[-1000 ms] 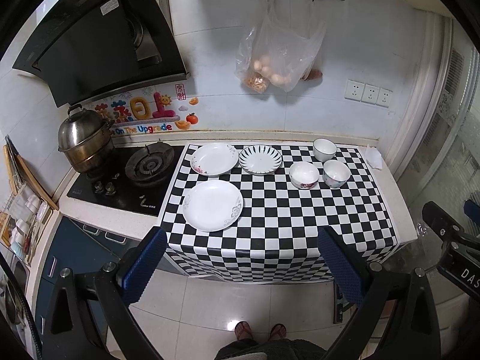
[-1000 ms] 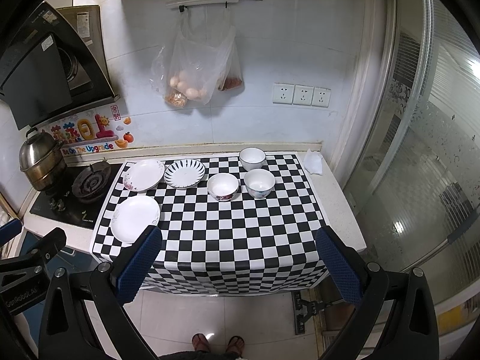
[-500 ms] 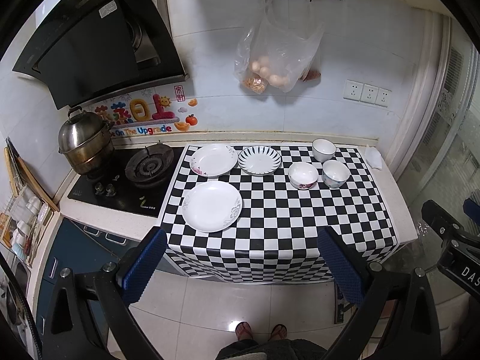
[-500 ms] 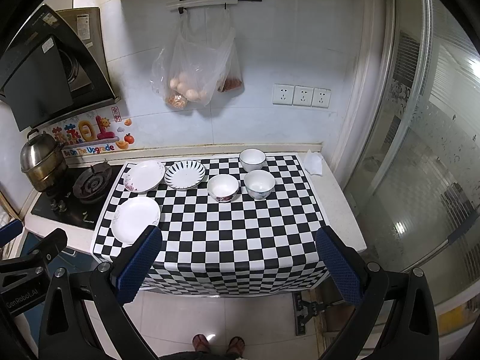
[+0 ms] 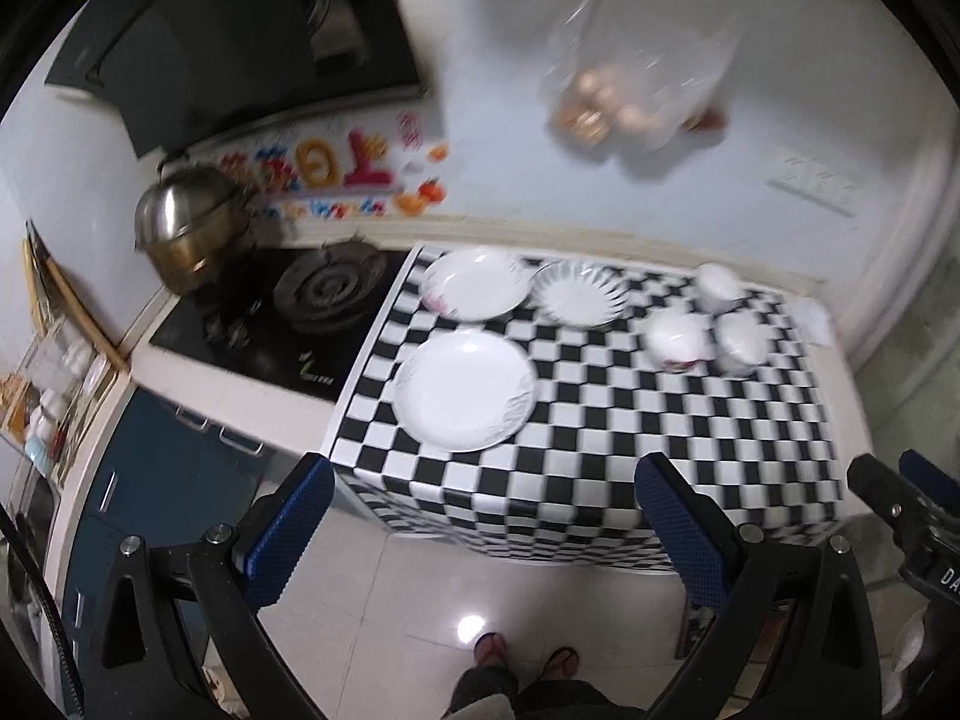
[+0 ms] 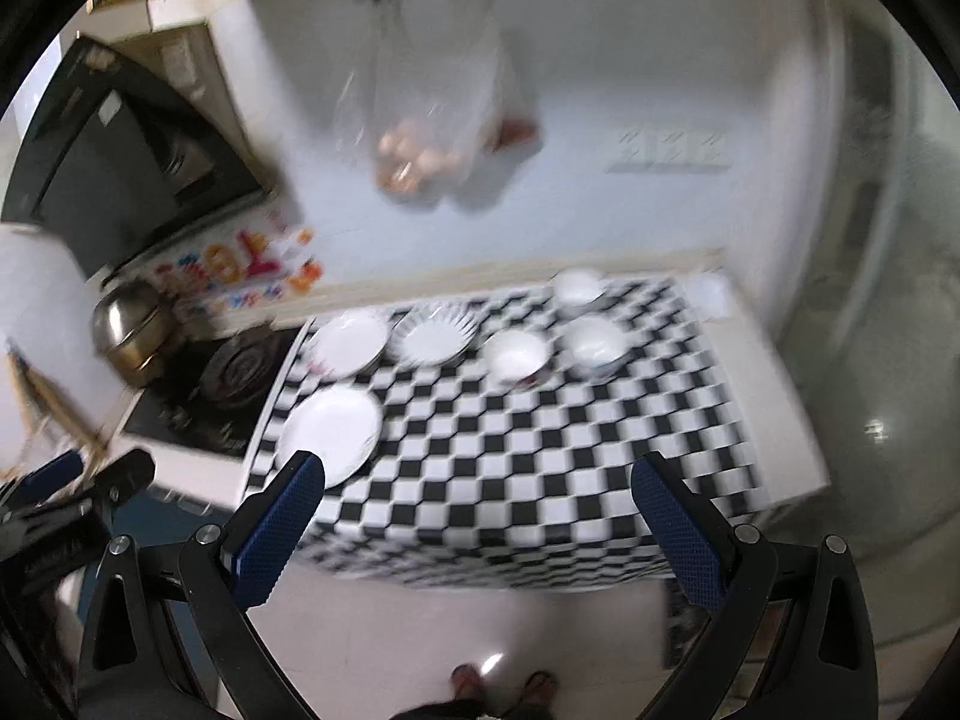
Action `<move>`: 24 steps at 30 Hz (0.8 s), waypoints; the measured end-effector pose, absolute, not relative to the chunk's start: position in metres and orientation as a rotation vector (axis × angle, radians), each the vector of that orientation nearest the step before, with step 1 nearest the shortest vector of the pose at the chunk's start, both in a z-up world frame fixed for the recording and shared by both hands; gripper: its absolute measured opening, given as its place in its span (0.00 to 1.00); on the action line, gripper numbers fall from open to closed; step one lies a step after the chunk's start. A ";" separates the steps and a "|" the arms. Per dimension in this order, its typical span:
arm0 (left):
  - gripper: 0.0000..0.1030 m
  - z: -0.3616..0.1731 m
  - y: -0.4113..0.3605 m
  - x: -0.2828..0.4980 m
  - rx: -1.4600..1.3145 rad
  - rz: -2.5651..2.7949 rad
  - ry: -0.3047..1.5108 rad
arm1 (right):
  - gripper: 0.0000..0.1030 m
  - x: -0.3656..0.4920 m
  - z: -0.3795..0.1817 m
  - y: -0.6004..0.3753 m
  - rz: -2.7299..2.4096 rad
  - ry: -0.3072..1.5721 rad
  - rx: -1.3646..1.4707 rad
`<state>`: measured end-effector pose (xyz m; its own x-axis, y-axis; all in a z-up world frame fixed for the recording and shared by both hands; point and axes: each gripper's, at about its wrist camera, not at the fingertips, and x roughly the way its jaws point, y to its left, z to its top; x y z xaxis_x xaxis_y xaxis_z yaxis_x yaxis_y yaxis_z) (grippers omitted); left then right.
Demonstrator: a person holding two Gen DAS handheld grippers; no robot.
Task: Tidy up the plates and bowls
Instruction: 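Move both grippers to the grey-swirl plate rim and close on it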
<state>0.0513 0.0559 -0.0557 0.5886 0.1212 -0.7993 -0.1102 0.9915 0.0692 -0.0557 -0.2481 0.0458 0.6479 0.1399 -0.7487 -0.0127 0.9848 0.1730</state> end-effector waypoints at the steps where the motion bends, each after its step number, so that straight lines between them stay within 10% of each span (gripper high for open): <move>1: 1.00 -0.069 0.062 0.060 0.021 0.154 0.959 | 1.00 -0.042 0.032 -0.245 0.120 0.894 0.166; 16: 0.99 -0.258 0.191 0.242 -0.103 0.128 1.284 | 0.99 0.171 -0.192 -0.155 0.224 1.285 0.221; 24: 0.64 -0.345 0.222 0.325 -0.091 -0.034 1.464 | 0.80 0.265 -0.291 -0.106 0.250 1.499 0.321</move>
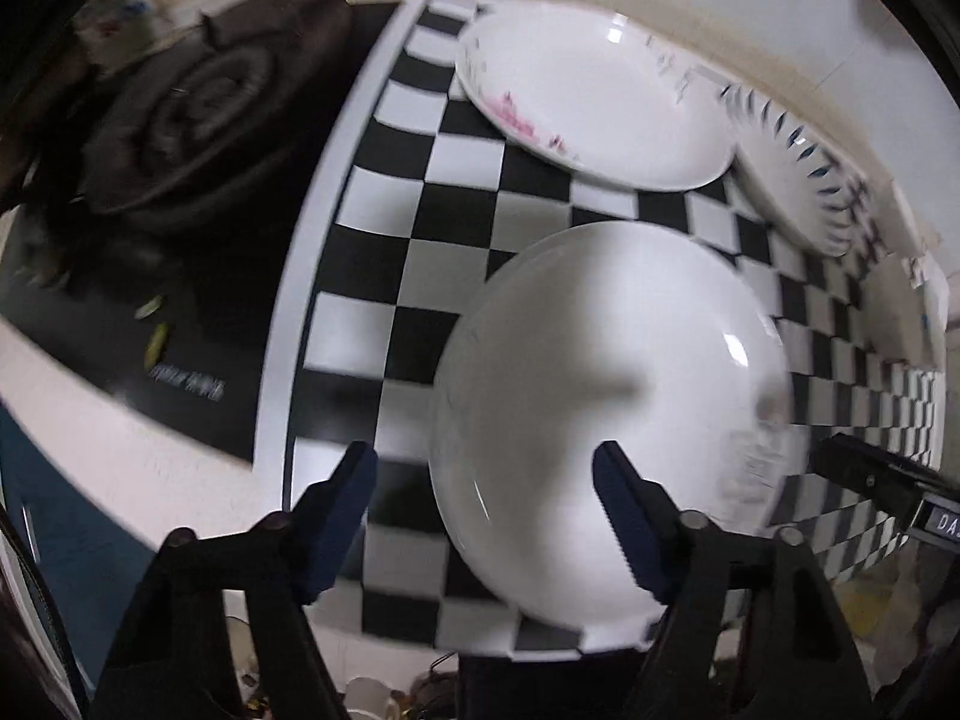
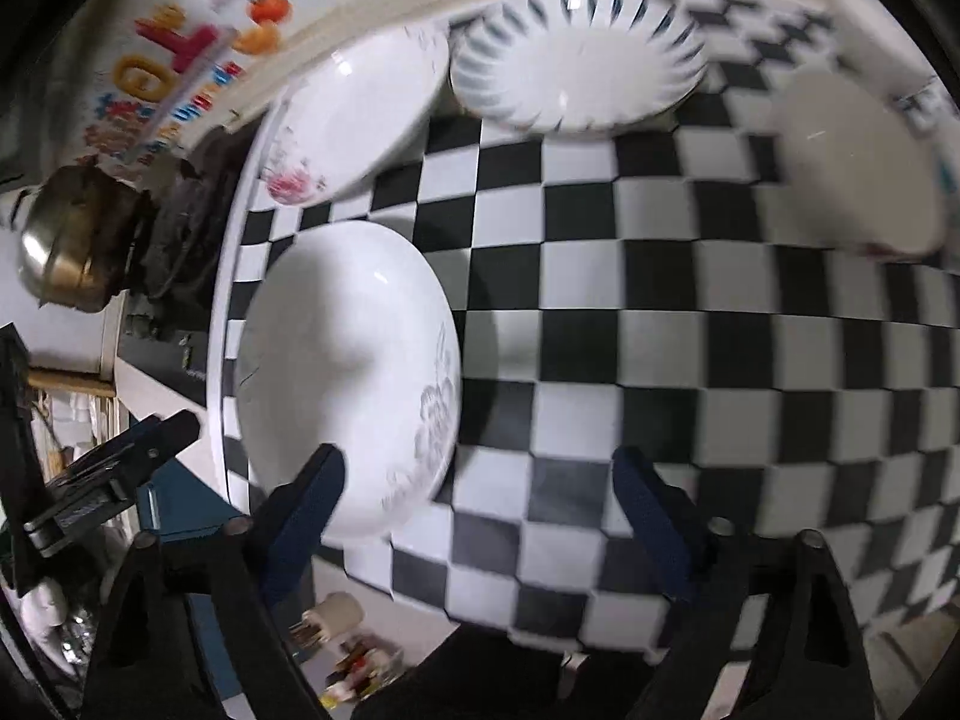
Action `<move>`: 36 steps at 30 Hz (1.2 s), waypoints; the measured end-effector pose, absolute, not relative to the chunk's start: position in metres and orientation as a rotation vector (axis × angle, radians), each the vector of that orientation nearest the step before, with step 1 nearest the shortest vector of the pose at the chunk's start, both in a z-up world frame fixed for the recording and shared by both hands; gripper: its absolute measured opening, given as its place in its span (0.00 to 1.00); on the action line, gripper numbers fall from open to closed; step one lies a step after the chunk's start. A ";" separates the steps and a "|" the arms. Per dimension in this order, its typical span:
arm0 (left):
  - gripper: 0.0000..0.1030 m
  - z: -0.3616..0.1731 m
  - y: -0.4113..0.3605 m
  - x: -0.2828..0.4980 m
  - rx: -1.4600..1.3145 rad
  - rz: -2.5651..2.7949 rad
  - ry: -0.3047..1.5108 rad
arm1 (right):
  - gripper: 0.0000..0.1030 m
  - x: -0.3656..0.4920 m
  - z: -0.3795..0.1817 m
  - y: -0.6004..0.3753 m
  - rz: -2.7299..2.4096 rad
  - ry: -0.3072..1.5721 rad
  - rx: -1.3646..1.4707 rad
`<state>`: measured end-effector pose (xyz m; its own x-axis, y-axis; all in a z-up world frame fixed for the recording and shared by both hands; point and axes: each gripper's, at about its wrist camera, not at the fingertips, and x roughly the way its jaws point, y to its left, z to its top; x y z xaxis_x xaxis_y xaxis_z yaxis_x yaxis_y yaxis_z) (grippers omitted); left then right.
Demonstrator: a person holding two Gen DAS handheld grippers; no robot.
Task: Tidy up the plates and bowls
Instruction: 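Move both grippers to the grey-swirl plate rim and close on it, then lift the grey-swirl plate off the cloth with both grippers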
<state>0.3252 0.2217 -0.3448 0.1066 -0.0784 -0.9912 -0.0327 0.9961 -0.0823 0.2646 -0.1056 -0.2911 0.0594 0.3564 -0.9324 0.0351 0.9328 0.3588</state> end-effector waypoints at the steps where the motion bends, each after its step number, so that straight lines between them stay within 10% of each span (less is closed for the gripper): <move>1: 0.61 -0.352 0.223 0.332 -0.087 -0.049 1.479 | 0.76 0.272 -0.300 -0.101 0.248 1.518 0.327; 6: 0.35 -0.380 0.221 0.348 -0.059 -0.140 1.548 | 0.71 0.292 -0.331 -0.083 0.229 1.576 0.338; 13: 0.35 -0.378 0.210 0.343 -0.008 -0.176 1.535 | 0.22 0.303 -0.350 -0.066 0.215 1.638 0.349; 36: 0.34 -0.351 0.068 0.312 0.050 -0.314 1.510 | 0.21 0.258 -0.309 -0.175 0.092 1.542 0.353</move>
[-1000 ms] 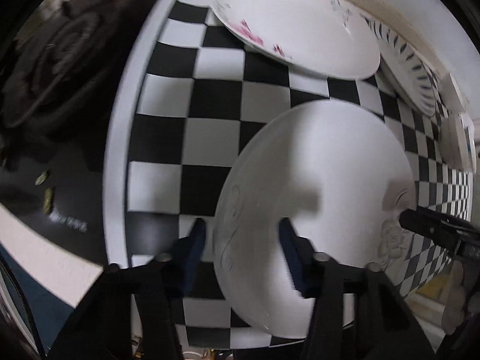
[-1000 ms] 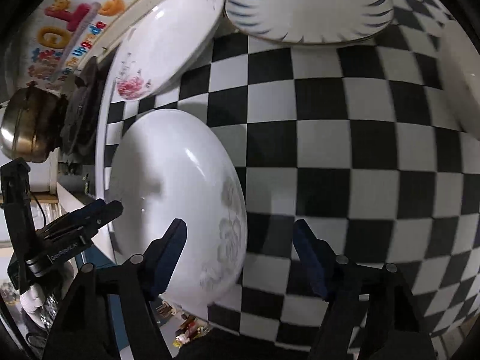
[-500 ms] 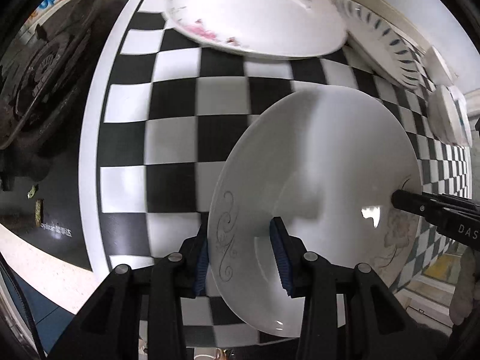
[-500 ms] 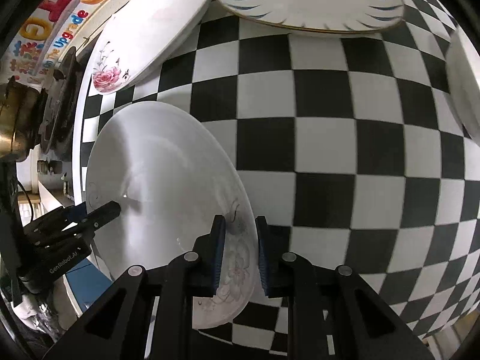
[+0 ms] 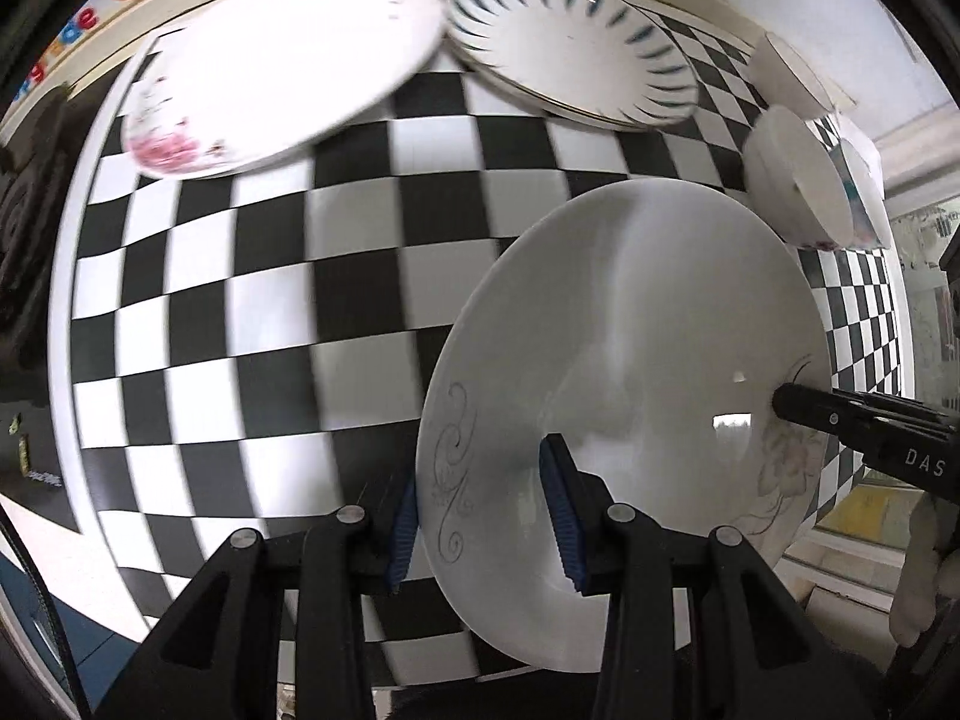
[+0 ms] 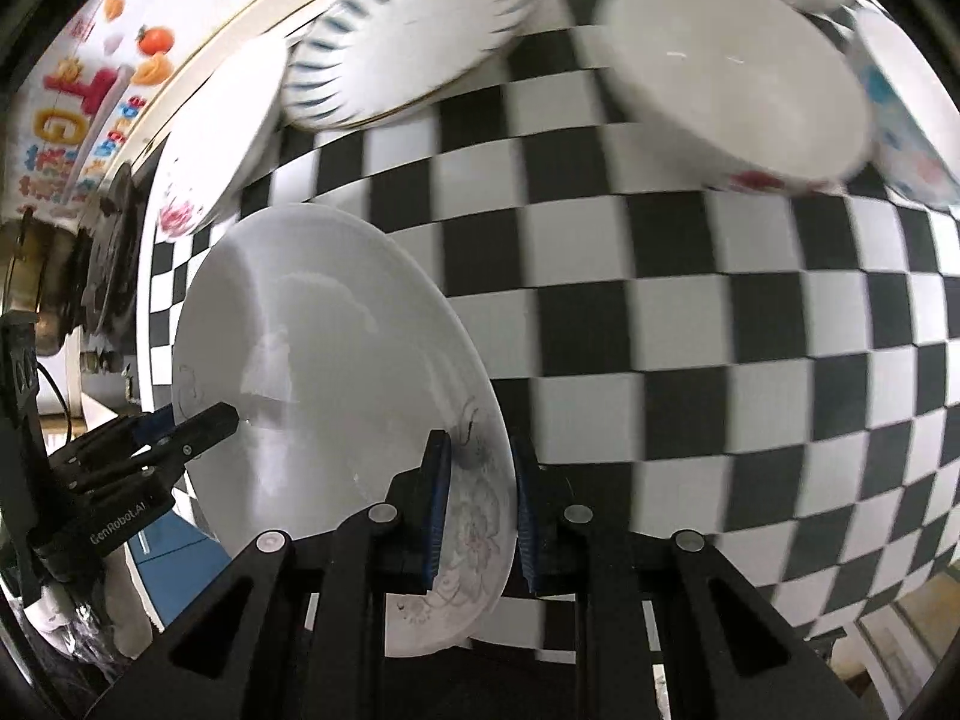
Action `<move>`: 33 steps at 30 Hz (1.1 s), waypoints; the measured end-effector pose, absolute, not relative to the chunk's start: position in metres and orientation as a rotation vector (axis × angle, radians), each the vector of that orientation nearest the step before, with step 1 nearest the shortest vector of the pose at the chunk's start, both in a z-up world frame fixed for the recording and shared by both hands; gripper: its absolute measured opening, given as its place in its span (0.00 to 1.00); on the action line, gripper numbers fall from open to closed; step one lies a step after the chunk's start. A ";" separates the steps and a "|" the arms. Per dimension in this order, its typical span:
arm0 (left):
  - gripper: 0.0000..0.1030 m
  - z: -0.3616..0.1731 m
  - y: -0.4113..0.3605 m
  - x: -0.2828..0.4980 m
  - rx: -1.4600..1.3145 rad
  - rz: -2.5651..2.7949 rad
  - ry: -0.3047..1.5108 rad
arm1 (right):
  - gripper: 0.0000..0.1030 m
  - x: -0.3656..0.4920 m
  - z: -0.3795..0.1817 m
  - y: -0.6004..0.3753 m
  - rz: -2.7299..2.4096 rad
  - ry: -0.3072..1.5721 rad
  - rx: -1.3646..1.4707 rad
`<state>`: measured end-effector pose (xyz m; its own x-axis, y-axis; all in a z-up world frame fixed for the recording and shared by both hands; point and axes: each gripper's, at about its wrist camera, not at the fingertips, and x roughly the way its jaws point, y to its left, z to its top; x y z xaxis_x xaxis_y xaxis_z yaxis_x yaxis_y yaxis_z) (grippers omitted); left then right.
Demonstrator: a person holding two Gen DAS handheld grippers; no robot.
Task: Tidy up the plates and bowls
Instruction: 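Lift the grey-swirl plate off the cloth with both grippers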
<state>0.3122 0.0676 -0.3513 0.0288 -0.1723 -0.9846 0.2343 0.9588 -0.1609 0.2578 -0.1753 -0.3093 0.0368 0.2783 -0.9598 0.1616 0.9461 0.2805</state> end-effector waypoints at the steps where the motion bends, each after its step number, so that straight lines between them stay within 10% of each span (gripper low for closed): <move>1: 0.34 -0.355 0.063 0.320 0.056 -0.315 1.516 | 0.21 0.257 -0.310 -0.182 0.088 1.542 0.356; 33: 0.34 -0.369 0.025 0.302 0.066 -0.247 1.558 | 0.21 0.256 -0.334 -0.242 0.094 1.589 0.378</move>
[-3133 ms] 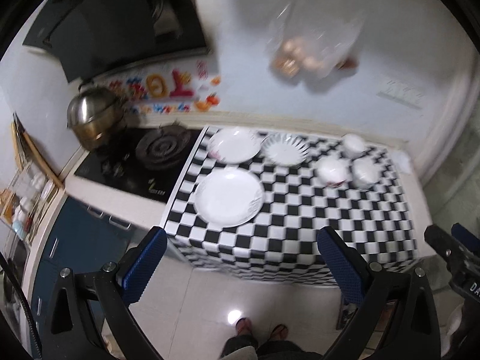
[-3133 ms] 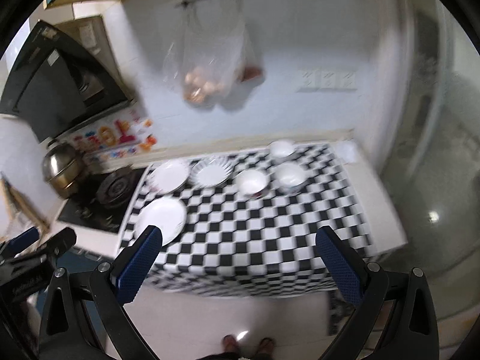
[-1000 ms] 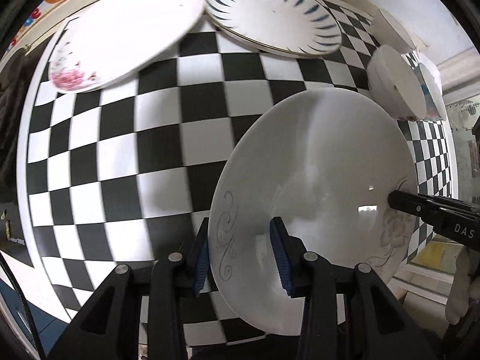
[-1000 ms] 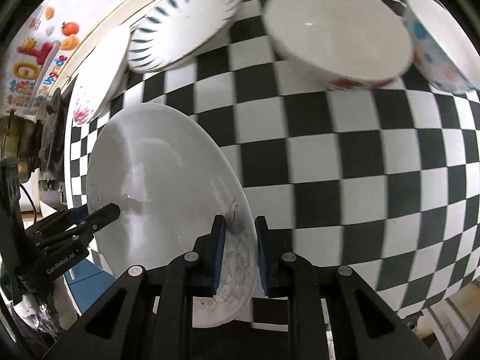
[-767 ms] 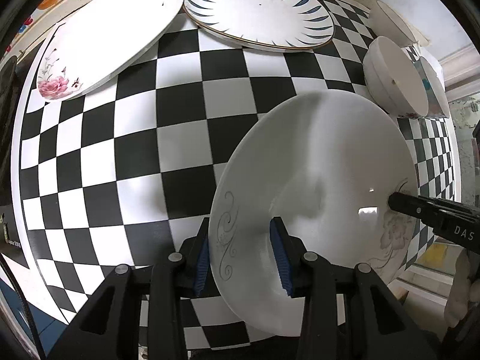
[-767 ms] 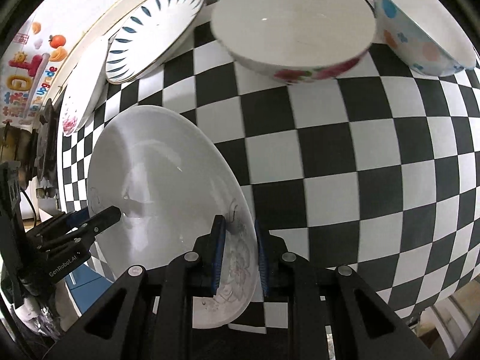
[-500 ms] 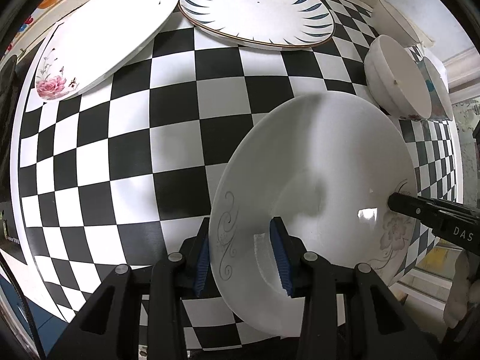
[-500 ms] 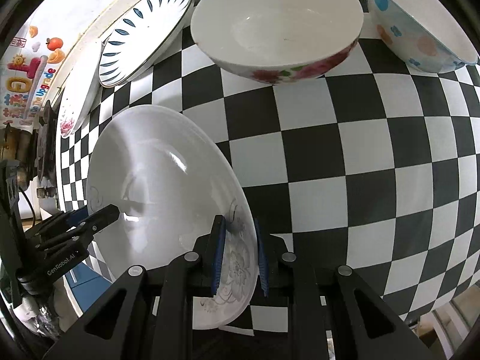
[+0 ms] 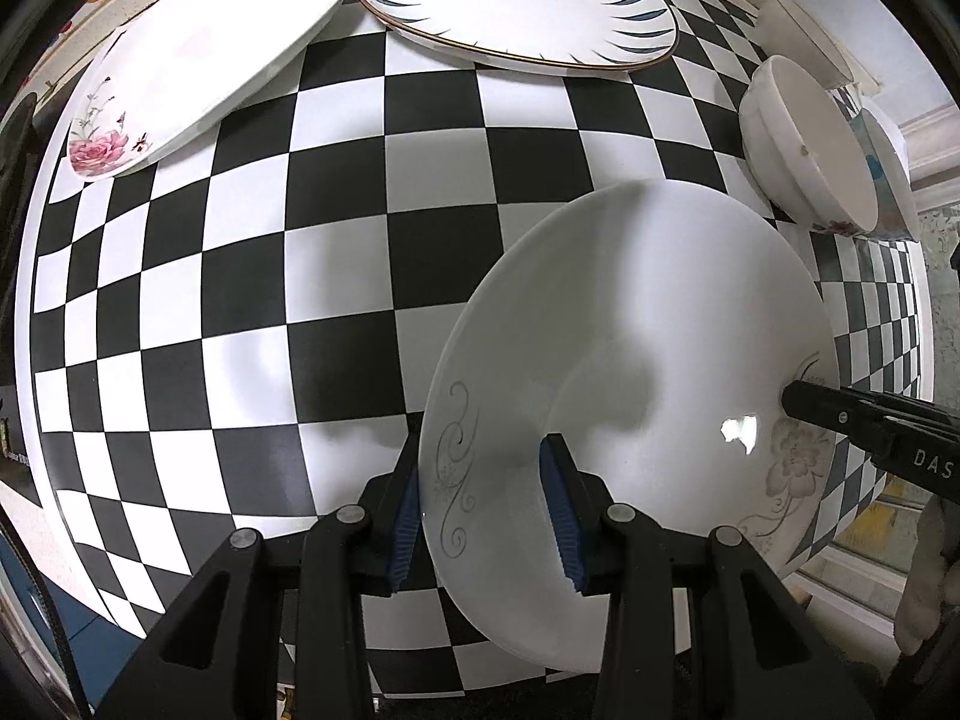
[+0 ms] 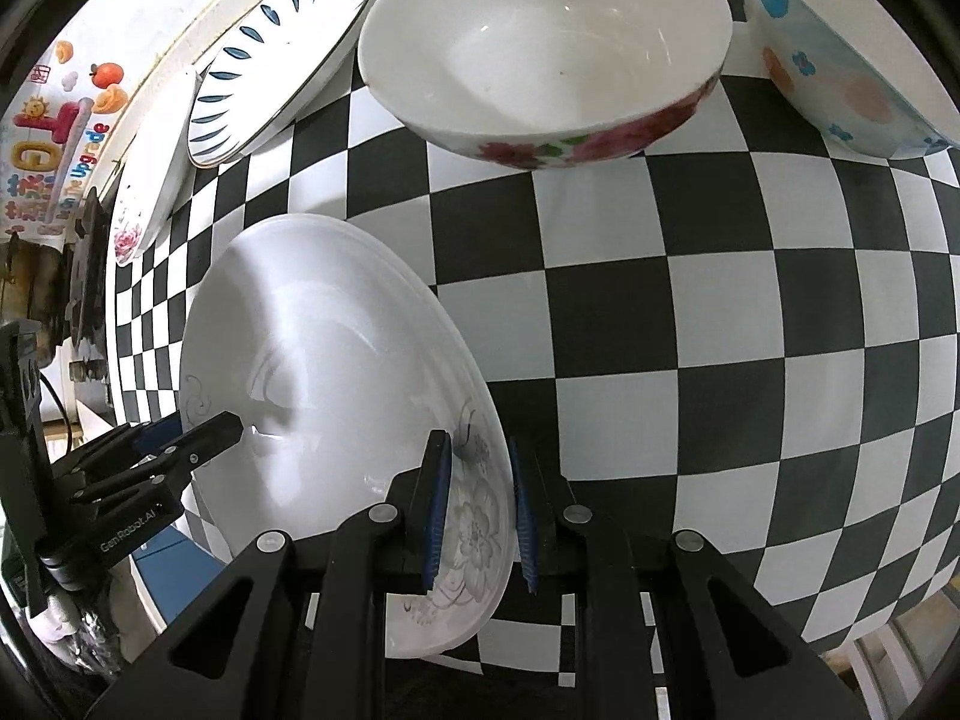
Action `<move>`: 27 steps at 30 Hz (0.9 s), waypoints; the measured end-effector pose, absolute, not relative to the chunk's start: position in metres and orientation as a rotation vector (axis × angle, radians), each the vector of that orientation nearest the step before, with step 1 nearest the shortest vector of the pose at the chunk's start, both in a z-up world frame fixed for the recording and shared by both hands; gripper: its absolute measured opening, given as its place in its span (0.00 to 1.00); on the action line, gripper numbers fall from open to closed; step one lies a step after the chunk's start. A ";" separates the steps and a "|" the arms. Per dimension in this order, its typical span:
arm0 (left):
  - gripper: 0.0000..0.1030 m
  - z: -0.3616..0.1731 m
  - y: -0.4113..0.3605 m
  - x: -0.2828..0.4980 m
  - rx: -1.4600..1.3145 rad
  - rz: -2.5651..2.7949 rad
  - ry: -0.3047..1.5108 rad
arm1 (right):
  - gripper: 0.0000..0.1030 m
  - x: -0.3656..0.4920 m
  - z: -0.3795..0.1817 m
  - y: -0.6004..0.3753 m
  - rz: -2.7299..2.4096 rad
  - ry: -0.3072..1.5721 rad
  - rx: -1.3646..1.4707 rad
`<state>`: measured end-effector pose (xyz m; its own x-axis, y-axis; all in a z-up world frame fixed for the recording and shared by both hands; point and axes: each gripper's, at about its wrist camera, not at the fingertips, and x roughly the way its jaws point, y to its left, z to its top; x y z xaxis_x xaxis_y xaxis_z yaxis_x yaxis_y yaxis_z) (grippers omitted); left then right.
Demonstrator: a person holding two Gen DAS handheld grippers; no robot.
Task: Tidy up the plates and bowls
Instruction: 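Lift the grey-swirl plate off the cloth with both grippers, then carry the grey-swirl plate and lower it onto the pink-flower plate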
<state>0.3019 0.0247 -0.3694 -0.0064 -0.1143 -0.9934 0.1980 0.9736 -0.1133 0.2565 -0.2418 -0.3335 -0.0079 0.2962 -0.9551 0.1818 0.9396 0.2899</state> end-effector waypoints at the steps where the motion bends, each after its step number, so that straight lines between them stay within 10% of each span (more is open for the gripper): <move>1: 0.34 -0.368 0.025 0.301 0.066 -0.243 1.557 | 0.21 0.256 -0.334 -0.242 0.095 1.590 0.376; 15: 0.35 -0.304 0.057 0.302 -0.067 -0.113 1.434 | 0.23 0.253 -0.310 -0.269 0.113 1.593 0.468; 23: 0.54 -0.243 0.160 0.370 -0.218 -0.004 1.283 | 0.58 0.292 -0.206 -0.235 0.280 1.378 0.514; 27: 0.54 -0.276 0.205 0.414 -0.303 0.019 1.351 | 0.60 0.370 -0.197 -0.171 0.378 1.304 0.441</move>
<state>0.4145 0.2050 -0.2764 0.2243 -0.1601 -0.9613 -0.1874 0.9609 -0.2037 0.3704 -0.1714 -0.1971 0.2244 0.5041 -0.8340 -0.0203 0.8580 0.5132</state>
